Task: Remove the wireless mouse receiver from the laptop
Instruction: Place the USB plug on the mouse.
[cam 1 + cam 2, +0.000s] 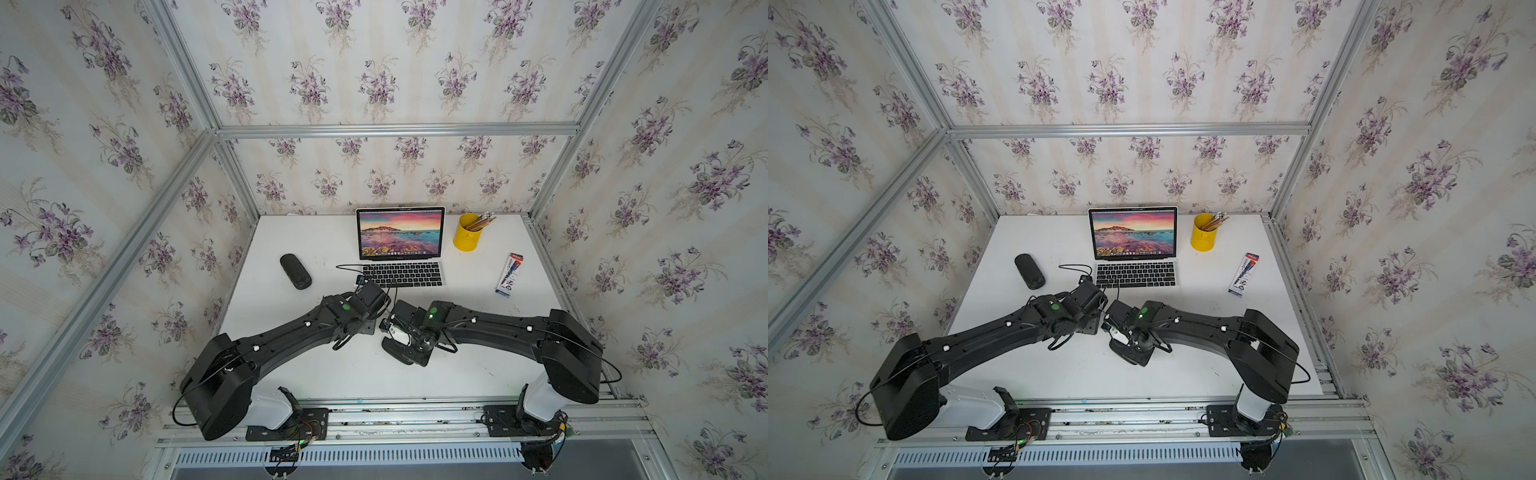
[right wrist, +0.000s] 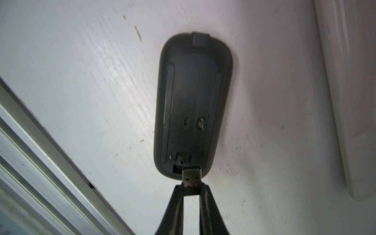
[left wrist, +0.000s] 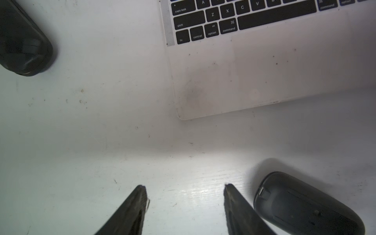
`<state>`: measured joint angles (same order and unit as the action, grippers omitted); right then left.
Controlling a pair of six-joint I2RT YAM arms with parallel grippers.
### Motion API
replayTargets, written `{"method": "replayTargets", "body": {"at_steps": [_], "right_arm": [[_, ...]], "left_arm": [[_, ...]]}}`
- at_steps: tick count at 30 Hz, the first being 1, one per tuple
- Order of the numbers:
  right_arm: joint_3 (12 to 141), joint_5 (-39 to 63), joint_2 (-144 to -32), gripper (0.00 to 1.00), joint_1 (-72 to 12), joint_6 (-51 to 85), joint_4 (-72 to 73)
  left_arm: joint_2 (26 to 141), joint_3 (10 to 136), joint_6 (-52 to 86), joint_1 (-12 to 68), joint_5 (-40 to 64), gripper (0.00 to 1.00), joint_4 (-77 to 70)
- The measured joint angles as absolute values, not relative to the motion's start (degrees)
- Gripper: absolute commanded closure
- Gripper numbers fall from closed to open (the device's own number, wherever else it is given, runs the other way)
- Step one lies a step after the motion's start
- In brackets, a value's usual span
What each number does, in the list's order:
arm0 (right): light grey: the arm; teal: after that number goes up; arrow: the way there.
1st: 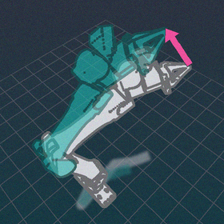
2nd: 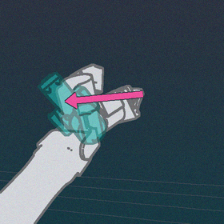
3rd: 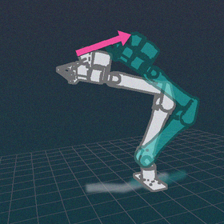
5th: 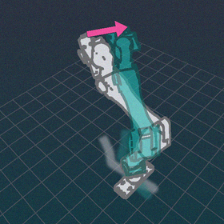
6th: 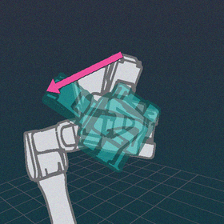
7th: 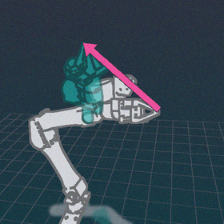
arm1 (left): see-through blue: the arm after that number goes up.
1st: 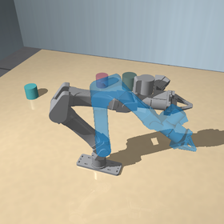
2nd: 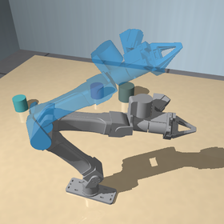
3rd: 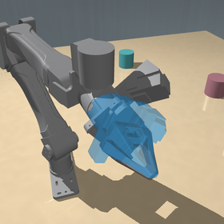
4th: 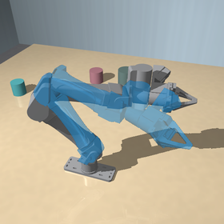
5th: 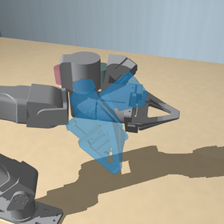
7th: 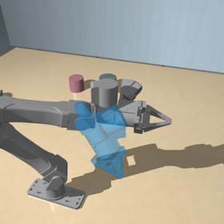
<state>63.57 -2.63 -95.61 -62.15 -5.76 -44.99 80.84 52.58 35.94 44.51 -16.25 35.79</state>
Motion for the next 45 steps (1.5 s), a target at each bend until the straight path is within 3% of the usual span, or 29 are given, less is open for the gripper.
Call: {"method": "replayTargets", "body": {"at_steps": [21,45], "right_arm": [[65.3,-2.5,-98.0,1.00,-63.8,-2.7,-46.2],[67.9,-4.8,-100.8,1.00,-63.8,-2.8,-47.4]], "left_arm": [[84.4,49.9,35.3,36.0,-15.0,0.34,31.4],[85.3,48.8,33.9,34.4,-12.1,0.34,28.5]]}}
